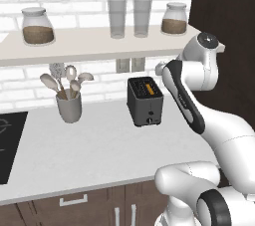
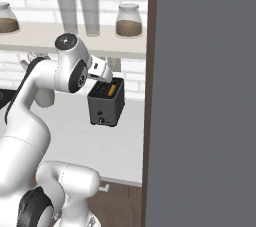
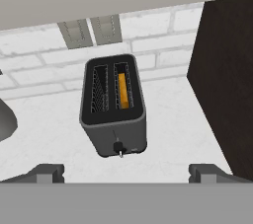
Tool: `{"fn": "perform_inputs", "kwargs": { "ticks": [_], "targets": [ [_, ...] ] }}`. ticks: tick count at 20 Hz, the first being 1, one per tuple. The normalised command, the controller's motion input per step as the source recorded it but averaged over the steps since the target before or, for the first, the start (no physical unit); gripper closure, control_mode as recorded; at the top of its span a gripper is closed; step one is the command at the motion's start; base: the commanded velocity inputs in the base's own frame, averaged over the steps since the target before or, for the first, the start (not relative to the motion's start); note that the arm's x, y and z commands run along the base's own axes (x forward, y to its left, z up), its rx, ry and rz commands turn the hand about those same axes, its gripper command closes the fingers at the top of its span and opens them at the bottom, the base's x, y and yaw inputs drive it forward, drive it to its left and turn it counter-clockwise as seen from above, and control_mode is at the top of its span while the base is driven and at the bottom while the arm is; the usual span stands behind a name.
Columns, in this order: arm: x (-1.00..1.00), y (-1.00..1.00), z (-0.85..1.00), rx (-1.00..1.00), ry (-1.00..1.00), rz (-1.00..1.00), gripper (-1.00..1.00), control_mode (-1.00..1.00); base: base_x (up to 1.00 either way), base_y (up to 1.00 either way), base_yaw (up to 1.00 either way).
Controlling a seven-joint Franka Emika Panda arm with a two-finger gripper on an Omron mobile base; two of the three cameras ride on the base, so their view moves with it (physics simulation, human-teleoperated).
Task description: Start the toaster. Once the lever pops up, take the bread to the plate on the dining counter.
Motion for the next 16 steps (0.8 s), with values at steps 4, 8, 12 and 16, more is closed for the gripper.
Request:
{"fn": "perform_inputs", "kwargs": {
  "ticks": [4,8,12,16],
  "targets": [
    [0.00,0.00,0.00,0.00,0.00,0.00,-1.00,-1.00,0.00,0.00,0.00],
    [0.00,0.00,0.00,0.00,0.00,0.00,-1.00,-1.00,0.00,0.00,0.00],
    [0.00,0.00,0.00,0.00,0.00,0.00,-1.00,-1.00,0.00,0.00,0.00],
    [0.00,0.00,0.00,0.00,0.00,0.00,-1.00,-1.00,0.00,0.00,0.00]
  ]
}}
